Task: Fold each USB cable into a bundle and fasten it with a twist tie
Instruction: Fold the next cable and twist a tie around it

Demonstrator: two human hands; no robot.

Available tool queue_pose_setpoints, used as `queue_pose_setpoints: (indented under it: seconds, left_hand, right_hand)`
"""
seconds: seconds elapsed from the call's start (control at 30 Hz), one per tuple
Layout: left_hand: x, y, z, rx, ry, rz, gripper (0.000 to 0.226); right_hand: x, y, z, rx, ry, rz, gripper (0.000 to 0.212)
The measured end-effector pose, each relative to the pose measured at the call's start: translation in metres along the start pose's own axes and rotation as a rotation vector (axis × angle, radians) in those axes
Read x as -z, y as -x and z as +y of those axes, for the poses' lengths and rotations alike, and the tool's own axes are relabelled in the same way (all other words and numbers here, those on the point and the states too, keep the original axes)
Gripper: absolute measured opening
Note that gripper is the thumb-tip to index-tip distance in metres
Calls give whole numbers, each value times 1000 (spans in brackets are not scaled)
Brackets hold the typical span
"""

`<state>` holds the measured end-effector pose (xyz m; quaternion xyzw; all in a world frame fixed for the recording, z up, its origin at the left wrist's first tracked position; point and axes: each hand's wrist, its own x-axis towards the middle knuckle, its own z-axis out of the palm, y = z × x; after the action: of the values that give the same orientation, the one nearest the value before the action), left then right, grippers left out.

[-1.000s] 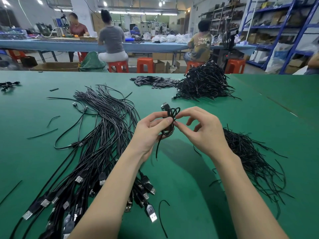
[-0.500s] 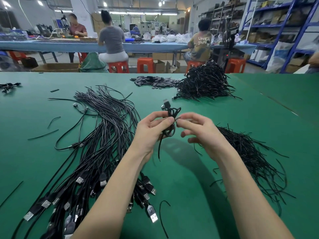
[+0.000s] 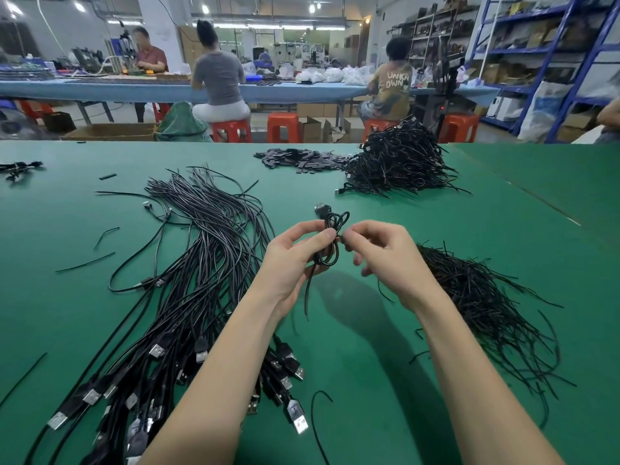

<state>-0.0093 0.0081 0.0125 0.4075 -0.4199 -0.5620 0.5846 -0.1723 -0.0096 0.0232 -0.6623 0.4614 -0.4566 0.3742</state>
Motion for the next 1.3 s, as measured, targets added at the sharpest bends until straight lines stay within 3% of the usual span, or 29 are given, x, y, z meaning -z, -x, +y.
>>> queue_pose_setpoints:
  seconds: [0.07,0.1,0.13,0.2,0.3,0.47,0.67,0.73,0.8,0.9,0.97,1.0,1.03,1.2,1.3]
  left_hand:
    - [-1,0,-1,10,-4,6,10]
    - [-1,0,-1,18,-3,7,10]
    - [-1,-1,-1,27,4,7,10]
    - [0,-2,0,43,23,8,12]
    - [2,-2,2,52,44,3,14]
    - [1,-1,2,79,69,-32,21]
    - [-2,1,0,102,75,-22,24]
    - [-2,0,1,65,79,-18,22]
    - [0,-1,3,-26,58,-16,21]
    - [6,0,7,-238,-82,-71,22]
    - [10,2,8,-342,-161,-143,20]
    - [11,2,8,-366,-180,-161,21]
    - [13,2,9,-368,-177,-156,20]
    - [19,0,10,-144,17,-7,16]
    - [17,0,8,-101,13,14,12]
  right_hand:
    - [-1,2,-9,-344,-342,-141,18]
    - [0,1,-8,-361,-351,-148,18]
    - [0,1,-7,-276,-265,-115,16]
    - [1,3,-4,66,16,31,6]
    - [1,5,1,420,251,99,16]
    - [-1,4,6,542,353,184,11]
    - [-8,6,9,530,359,250,7]
    - [-13,6,8,427,229,235,7]
    - [-14,3,4,208,-63,154,7]
    - [-6,1,-4,-259,-589,-80,5]
    - [-2,4,-7,-606,-1061,-272,16]
    - [-3,6,-8,-672,-1184,-314,20]
    - [-5,7,-9,-653,-1172,-330,22]
    - [-6,6,-5,116,-68,-18,16]
    - [-5,5,1,378,291,103,14]
